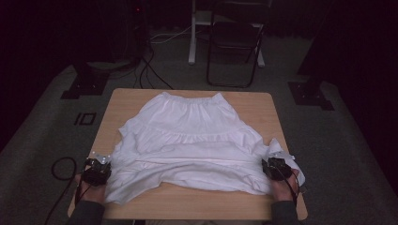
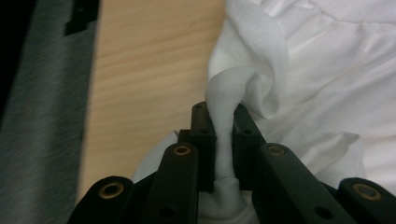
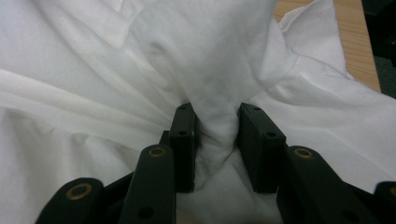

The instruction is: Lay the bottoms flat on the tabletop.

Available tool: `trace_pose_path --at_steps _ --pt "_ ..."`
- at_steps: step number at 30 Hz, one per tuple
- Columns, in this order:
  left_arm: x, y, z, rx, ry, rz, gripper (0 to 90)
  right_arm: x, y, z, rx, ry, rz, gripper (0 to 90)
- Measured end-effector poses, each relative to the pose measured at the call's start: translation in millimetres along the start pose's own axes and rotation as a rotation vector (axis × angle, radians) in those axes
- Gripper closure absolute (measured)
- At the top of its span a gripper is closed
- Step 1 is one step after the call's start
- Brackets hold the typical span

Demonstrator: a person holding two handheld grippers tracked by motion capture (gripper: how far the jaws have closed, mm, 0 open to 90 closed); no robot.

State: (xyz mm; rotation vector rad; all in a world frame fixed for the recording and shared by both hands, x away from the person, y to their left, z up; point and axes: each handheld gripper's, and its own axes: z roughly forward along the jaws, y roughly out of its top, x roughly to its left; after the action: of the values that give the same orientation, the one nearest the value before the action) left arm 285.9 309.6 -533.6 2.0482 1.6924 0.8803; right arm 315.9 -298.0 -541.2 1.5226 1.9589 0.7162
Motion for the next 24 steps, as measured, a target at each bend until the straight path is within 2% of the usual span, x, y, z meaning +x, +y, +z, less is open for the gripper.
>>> trace_pose_path --at_steps 3,5,6,8,10,11,12,16,17,18,19,21,23,24 --pt "4.0 -4.5 -3.1 0.013 0.025 -0.011 81.9 -4.3 -3.7 -3.5 0.006 -0.005 0.013 67.6" --pt "4.5 -4.7 -4.3 0.011 0.029 -0.018 77.5 -5.5 -4.9 -4.5 0.007 -0.008 0.014 67.6" --pt "4.0 -2.3 -10.0 -0.025 0.021 -0.032 72.3 -7.2 -7.0 -6.2 0.006 -0.009 0.016 67.6" --pt "0.6 3.5 -19.4 -0.079 0.003 -0.020 66.6 -7.7 -8.4 -7.5 0.007 -0.010 0.013 67.6" --pt "-4.9 12.2 -27.7 -0.117 -0.001 -0.009 63.0 -7.0 -9.0 -8.1 0.007 -0.017 0.014 67.8" --pt "-4.9 12.2 -27.7 -0.117 -0.001 -0.009 62.1 -7.0 -9.0 -8.1 0.007 -0.017 0.014 67.8" --pt "-11.5 22.2 -34.3 -0.153 -0.023 0.005 62.1 -6.4 -9.1 -8.0 0.005 -0.019 0.013 68.1" --pt "-32.4 40.4 -37.0 -0.189 -0.078 0.060 57.2 -6.3 -9.6 -8.1 0.003 -0.018 0.018 68.4" --pt "-32.4 40.4 -37.0 -0.189 -0.078 0.060 56.0 -6.3 -9.6 -8.1 0.003 -0.018 0.018 68.4" --pt "-44.5 46.3 -33.6 -0.195 -0.110 0.101 56.0 -6.4 -9.8 -8.2 0.003 -0.016 0.020 68.3" --pt "-50.3 48.2 -30.2 -0.196 -0.128 0.125 53.9 -6.7 -10.2 -8.1 -0.001 -0.015 0.022 68.3" --pt "-59.0 50.6 -18.3 -0.155 -0.145 0.163 50.6 -7.2 -10.4 -8.1 -0.002 -0.011 0.024 68.3" --pt "-62.2 49.9 -4.1 -0.112 -0.141 0.167 50.5 -7.8 -10.8 -8.1 -0.003 -0.008 0.026 68.3" --pt "-62.2 49.9 -4.1 -0.112 -0.141 0.167 51.6 -7.8 -10.8 -8.1 -0.003 -0.008 0.026 68.3"
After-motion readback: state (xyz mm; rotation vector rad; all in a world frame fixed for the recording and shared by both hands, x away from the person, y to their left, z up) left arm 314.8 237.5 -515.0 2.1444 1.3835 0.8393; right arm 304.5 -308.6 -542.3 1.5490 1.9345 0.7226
